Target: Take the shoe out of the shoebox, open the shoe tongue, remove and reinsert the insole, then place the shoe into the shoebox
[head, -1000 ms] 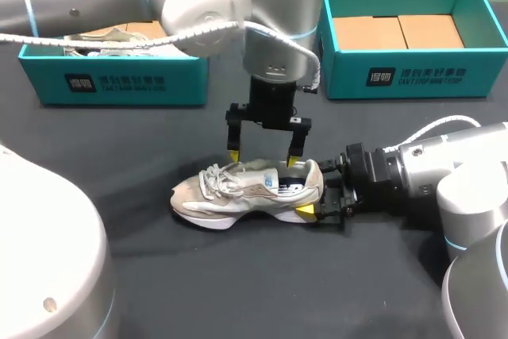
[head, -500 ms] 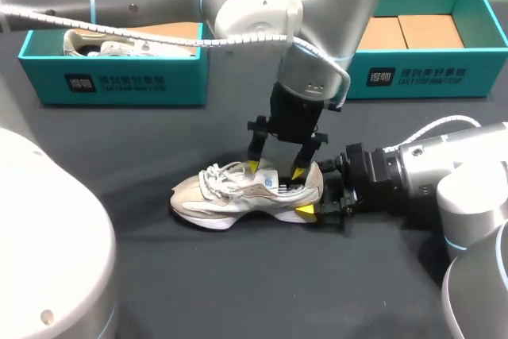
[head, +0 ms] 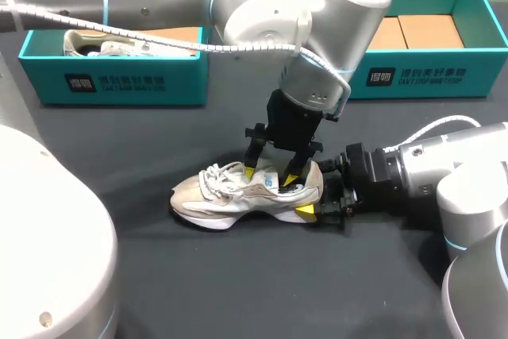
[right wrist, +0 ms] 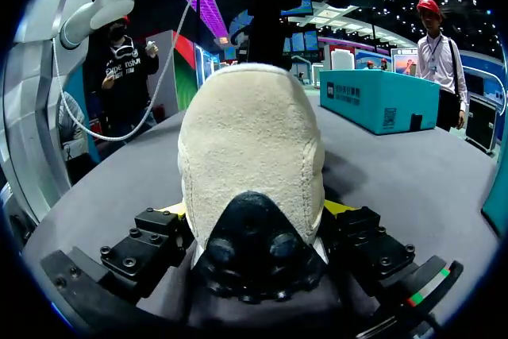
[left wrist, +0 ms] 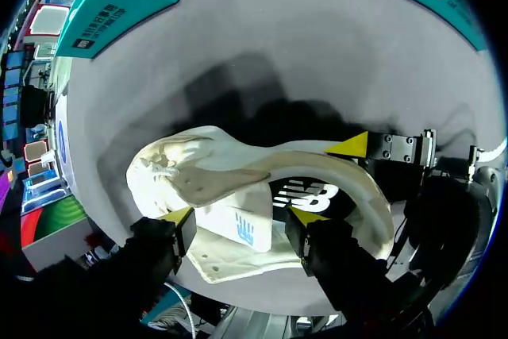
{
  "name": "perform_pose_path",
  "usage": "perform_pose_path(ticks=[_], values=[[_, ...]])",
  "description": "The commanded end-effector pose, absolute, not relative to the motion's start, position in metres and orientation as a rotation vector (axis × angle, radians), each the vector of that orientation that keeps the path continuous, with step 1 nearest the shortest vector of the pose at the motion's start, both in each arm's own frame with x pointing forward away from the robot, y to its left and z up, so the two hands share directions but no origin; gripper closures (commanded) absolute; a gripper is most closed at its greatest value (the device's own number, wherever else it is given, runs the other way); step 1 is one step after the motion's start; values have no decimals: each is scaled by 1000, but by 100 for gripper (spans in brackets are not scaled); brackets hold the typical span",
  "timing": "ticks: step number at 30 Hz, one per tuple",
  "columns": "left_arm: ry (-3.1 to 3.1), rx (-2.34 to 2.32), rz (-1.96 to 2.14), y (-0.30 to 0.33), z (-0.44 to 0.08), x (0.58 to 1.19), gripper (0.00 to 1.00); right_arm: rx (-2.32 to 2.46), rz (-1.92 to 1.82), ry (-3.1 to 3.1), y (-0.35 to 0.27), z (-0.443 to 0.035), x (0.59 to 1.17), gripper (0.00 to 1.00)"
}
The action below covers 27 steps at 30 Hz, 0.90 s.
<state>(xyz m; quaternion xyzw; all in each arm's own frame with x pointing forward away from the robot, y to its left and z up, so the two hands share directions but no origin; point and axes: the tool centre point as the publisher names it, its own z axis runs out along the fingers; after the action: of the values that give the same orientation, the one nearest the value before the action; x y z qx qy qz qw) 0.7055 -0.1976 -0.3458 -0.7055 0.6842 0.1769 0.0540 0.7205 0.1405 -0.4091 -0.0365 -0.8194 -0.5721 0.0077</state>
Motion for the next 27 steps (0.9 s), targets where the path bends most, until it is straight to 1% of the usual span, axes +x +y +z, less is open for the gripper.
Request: perform_pose_path(ticks=[1, 4, 9, 11, 12, 14, 15, 16, 19, 20, 22, 27], values=[[2069, -2136, 577, -199, -351, 707, 28, -115, -1782, -2566, 143, -410, 720, 100], [2054, -2120, 613, -197, -352, 706, 31, -115, -1782, -2566, 143, -410, 720, 100], [2026, -2085, 633, -195, -349, 701, 33, -115, -1782, -2566, 143, -410, 720, 100], [2015, -2079, 633, -193, -346, 700, 37, -115, -1782, -2566, 143, -410, 720, 100], [2005, -2077, 631, -192, -344, 700, 41, -115, -1782, -2566, 143, -410, 720, 100], [2002, -2073, 633, -190, -342, 700, 37, -115, -1782, -2566, 143, -410, 720, 100], [1998, -2070, 633, -189, -341, 700, 38, -115, -1782, -2566, 143, -410, 720, 100], [1992, -2068, 633, -188, -340, 699, 39, -115, -1782, -2566, 143, -410, 720, 100], [1978, -2070, 631, -183, -338, 698, 47, -115, -1782, -2566, 143, -410, 720, 100], [1970, -2069, 631, -182, -337, 698, 47, -115, -1782, -2566, 143, -410, 720, 100], [1965, -2064, 637, -179, -337, 697, 53, -115, -1782, -2566, 143, -410, 720, 100], [1938, -2067, 640, -173, -336, 697, 58, -115, -1782, -2566, 143, -410, 720, 100]])
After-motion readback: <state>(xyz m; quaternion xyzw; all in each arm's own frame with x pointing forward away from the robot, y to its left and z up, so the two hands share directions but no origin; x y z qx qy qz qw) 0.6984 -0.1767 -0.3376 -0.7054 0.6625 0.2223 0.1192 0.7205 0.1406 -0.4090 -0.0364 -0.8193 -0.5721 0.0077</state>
